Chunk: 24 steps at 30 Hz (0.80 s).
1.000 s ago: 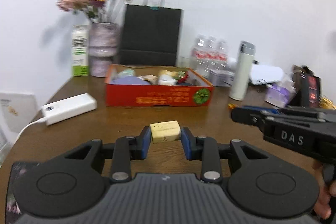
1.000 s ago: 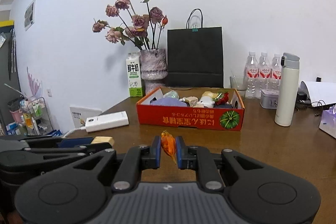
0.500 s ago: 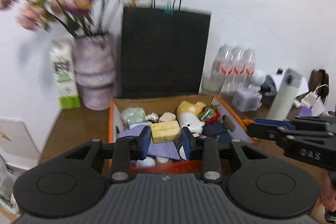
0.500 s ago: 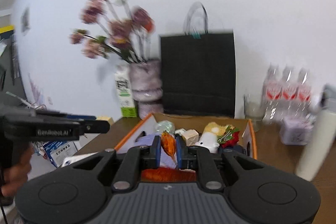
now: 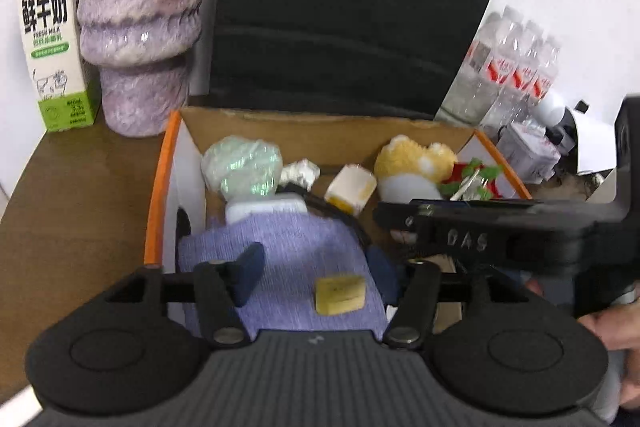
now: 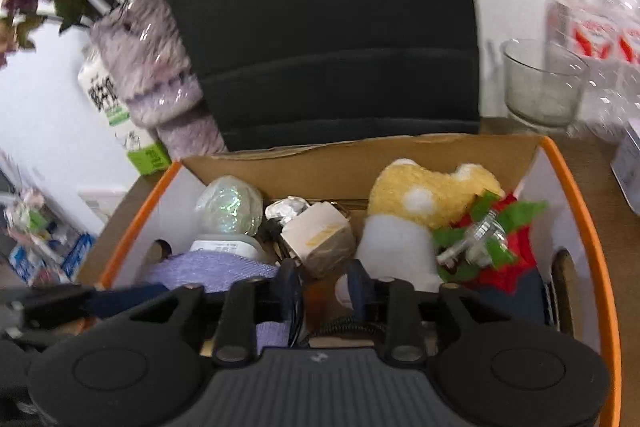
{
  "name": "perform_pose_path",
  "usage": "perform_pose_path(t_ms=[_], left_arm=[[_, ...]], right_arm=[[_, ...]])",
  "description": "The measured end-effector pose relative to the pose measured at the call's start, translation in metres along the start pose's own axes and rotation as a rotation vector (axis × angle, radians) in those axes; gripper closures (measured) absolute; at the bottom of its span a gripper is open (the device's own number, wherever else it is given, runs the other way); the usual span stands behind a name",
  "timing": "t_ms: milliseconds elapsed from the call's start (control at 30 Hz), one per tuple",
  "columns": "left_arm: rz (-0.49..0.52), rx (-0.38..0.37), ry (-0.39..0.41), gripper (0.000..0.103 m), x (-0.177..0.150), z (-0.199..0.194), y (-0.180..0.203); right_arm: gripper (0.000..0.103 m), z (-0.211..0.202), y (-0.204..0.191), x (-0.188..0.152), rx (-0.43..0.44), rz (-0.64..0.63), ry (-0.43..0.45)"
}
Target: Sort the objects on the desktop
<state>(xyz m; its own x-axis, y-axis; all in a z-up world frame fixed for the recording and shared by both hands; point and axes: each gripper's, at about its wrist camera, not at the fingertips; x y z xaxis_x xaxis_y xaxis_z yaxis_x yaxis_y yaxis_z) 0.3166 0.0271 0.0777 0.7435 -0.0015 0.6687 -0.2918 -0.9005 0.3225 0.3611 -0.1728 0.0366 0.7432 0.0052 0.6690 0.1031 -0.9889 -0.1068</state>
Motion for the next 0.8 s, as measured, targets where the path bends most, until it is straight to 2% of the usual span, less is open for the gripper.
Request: perform_pose_path(t_ms=[100,233,333,400,433,533,667,733,800], left_arm=[[-0.002,0.027,0.026,0.031,0.01,-0.012,0.001],[-0.006,0.063,0.031,0.025,0.018,-0.037,0.005],[-0.01,0.09,0.023,0.018,0.018,-0.06,0.011],[-0.017,0.108,0.006,0.006,0.012,-0.073,0.015],[-0.029,0.111,-0.006,0.004,0.007,-0.08,0.017],[-0.039,0.121,-0.002,0.001,-0.012,-0.098,0.026],[-0.056,0.211,0.059,0.0,-0.047,-0.118,0.047],[-0.039,0.184,0.073,0.0,-0.071,-0.126,0.061],[-0.026,0.121,0.095,0.0,-0.104,-0.133,0.075]], right_arm=[[0.067,-0.014,-0.007,0.002,-0.038,-0.044,0.039],[0.049,-0.05,-0.015,0.004,-0.092,-0.121,0.108],[0.048,-0.078,-0.009,0.008,-0.125,-0.105,0.107],[0.042,-0.098,-0.002,0.007,-0.148,-0.086,0.101],[0.039,-0.107,0.001,0.003,-0.165,-0.084,0.108],[0.034,-0.135,0.01,-0.019,-0.22,-0.099,0.143],[0.028,-0.168,0.019,-0.062,-0.245,-0.086,0.17],[0.027,-0.186,0.021,-0.089,-0.243,-0.082,0.216],[0.026,-0.205,0.022,-0.119,-0.246,-0.068,0.292]])
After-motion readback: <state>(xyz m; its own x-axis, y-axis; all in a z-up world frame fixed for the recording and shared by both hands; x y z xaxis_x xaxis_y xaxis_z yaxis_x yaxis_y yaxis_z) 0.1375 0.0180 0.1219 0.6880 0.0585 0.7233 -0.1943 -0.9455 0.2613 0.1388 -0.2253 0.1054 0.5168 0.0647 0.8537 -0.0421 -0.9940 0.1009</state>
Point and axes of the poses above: each gripper's, at about its wrist camera, not at the fingertips, and z roughly the way its jaws point, y to its right, x to its top, and after that the axes turned 10 degrees about -x, right-handed
